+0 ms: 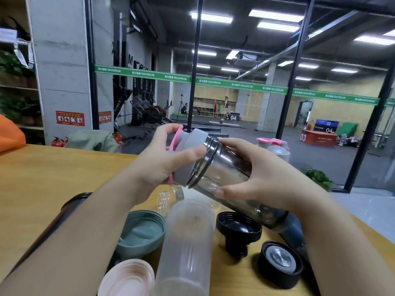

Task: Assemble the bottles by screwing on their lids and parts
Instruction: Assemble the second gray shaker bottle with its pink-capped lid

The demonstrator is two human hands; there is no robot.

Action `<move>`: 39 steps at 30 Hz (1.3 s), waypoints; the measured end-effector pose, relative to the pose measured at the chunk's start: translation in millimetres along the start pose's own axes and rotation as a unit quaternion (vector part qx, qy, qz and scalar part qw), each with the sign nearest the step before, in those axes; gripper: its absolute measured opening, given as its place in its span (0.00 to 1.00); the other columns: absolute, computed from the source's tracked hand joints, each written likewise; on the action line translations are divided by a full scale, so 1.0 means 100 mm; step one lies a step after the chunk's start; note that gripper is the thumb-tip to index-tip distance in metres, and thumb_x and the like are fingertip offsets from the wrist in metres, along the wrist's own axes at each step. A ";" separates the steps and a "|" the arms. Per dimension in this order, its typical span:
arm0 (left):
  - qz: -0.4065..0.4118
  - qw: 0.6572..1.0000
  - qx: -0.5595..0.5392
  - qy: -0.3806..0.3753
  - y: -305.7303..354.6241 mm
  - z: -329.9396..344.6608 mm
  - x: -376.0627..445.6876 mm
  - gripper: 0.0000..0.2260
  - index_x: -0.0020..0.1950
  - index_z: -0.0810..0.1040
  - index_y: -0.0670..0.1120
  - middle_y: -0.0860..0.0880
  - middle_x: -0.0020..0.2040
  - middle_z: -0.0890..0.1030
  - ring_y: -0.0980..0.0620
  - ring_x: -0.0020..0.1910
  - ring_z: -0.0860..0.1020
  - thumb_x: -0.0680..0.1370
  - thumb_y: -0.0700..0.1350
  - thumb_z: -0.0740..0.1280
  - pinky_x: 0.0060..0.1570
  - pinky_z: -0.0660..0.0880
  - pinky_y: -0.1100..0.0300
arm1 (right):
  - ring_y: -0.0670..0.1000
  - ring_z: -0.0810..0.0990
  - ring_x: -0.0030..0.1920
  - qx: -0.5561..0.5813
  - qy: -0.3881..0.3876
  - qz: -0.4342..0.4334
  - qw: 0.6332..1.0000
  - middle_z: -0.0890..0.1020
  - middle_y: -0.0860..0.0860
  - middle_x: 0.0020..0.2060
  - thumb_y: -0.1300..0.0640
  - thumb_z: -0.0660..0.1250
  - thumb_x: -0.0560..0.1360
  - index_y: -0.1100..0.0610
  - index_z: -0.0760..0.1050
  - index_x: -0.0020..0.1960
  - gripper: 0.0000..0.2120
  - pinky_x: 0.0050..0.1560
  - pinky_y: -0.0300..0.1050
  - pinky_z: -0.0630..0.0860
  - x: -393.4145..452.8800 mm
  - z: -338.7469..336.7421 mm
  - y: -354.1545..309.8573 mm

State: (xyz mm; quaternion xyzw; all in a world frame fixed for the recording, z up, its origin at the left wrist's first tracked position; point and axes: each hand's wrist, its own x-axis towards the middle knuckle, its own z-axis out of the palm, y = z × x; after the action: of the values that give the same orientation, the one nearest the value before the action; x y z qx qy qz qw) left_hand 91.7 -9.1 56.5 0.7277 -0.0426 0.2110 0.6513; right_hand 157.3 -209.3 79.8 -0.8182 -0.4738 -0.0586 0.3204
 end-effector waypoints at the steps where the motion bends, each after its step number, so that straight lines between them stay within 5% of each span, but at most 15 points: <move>1: 0.006 1.000 0.017 -0.001 0.02 0.00 -0.01 0.41 0.64 0.65 0.61 0.50 0.59 0.75 0.41 0.52 0.81 0.53 0.59 0.75 0.45 0.79 0.43 | 0.32 0.73 0.57 -0.005 0.000 -0.002 1.000 0.74 0.31 0.57 0.45 0.78 0.61 0.34 0.63 0.67 0.39 0.57 0.32 0.70 0.01 0.01 0.00; 5: 0.035 0.998 0.054 -0.007 0.07 0.01 -0.05 0.44 0.68 0.63 0.64 0.58 0.61 0.73 0.54 0.39 0.79 0.53 0.59 0.73 0.24 0.69 0.63 | 0.33 0.72 0.59 -0.034 0.012 -0.012 0.999 0.73 0.31 0.60 0.44 0.77 0.60 0.36 0.61 0.69 0.42 0.60 0.35 0.70 0.02 0.06 -0.02; 8: 0.023 0.999 0.024 0.004 0.08 0.03 -0.05 0.44 0.69 0.64 0.63 0.56 0.60 0.74 0.45 0.47 0.82 0.54 0.58 0.74 0.38 0.81 0.43 | 0.32 0.71 0.59 -0.043 0.026 -0.016 0.999 0.72 0.29 0.60 0.44 0.77 0.60 0.34 0.60 0.69 0.43 0.59 0.34 0.69 0.01 0.07 -0.03; 10: 0.019 1.000 0.002 0.014 0.07 0.05 -0.05 0.44 0.68 0.65 0.63 0.55 0.60 0.74 0.42 0.51 0.82 0.54 0.58 0.75 0.47 0.75 0.30 | 0.33 0.71 0.59 -0.052 0.035 -0.012 0.998 0.72 0.29 0.60 0.45 0.77 0.60 0.33 0.59 0.69 0.43 0.59 0.35 0.69 0.00 0.08 -0.04; 18: 0.022 1.000 -0.009 0.009 0.01 0.04 -0.05 0.44 0.67 0.63 0.66 0.53 0.64 0.74 0.42 0.51 0.82 0.54 0.56 0.77 0.48 0.76 0.32 | 0.36 0.70 0.59 -0.128 0.057 -0.025 0.990 0.70 0.30 0.59 0.44 0.77 0.61 0.34 0.57 0.71 0.45 0.56 0.37 0.69 -0.01 0.11 -0.10; 20: 0.039 0.999 0.005 0.008 -0.01 0.02 -0.05 0.42 0.66 0.64 0.67 0.50 0.62 0.75 0.44 0.45 0.83 0.54 0.56 0.77 0.43 0.80 0.41 | 0.36 0.70 0.59 -0.124 0.056 -0.025 0.990 0.70 0.30 0.59 0.43 0.77 0.60 0.34 0.58 0.71 0.45 0.57 0.38 0.70 -0.01 0.10 -0.09; 22: 0.059 0.998 0.023 0.005 -0.01 0.03 -0.08 0.44 0.68 0.63 0.65 0.49 0.59 0.75 0.56 0.33 0.80 0.54 0.56 0.76 0.28 0.75 0.60 | 0.34 0.70 0.58 -0.103 0.050 -0.017 0.993 0.71 0.30 0.59 0.43 0.77 0.59 0.33 0.58 0.70 0.45 0.57 0.36 0.69 -0.02 0.09 -0.07; 24: 0.076 0.997 0.033 0.003 0.02 0.03 -0.10 0.44 0.68 0.62 0.63 0.50 0.58 0.73 0.60 0.28 0.78 0.53 0.55 0.75 0.24 0.70 0.69 | 0.33 0.70 0.57 -0.088 0.044 -0.015 0.995 0.72 0.29 0.57 0.44 0.78 0.59 0.32 0.59 0.69 0.44 0.55 0.34 0.68 -0.03 0.08 -0.07; 35: 0.083 0.995 0.057 0.017 0.10 -0.02 -0.09 0.42 0.69 0.62 0.64 0.52 0.54 0.73 0.61 0.27 0.77 0.58 0.52 0.77 0.22 0.68 0.69 | 0.36 0.68 0.60 -0.120 0.065 -0.032 0.990 0.70 0.31 0.60 0.44 0.77 0.61 0.34 0.57 0.71 0.45 0.58 0.39 0.69 -0.03 0.09 -0.14; 39: 0.073 0.995 0.069 0.017 0.10 0.00 -0.09 0.41 0.69 0.62 0.63 0.53 0.55 0.73 0.62 0.27 0.77 0.59 0.51 0.76 0.22 0.68 0.69 | 0.32 0.65 0.55 -0.135 0.065 -0.039 0.988 0.67 0.28 0.54 0.44 0.77 0.61 0.34 0.57 0.71 0.45 0.53 0.34 0.66 -0.03 0.12 -0.14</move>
State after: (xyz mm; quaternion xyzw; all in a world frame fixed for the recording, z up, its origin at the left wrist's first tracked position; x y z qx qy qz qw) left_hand 80.0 -12.7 62.3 0.7619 -0.0695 0.2730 0.5832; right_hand 141.9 -199.9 75.7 -0.8291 -0.4714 -0.1879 0.2347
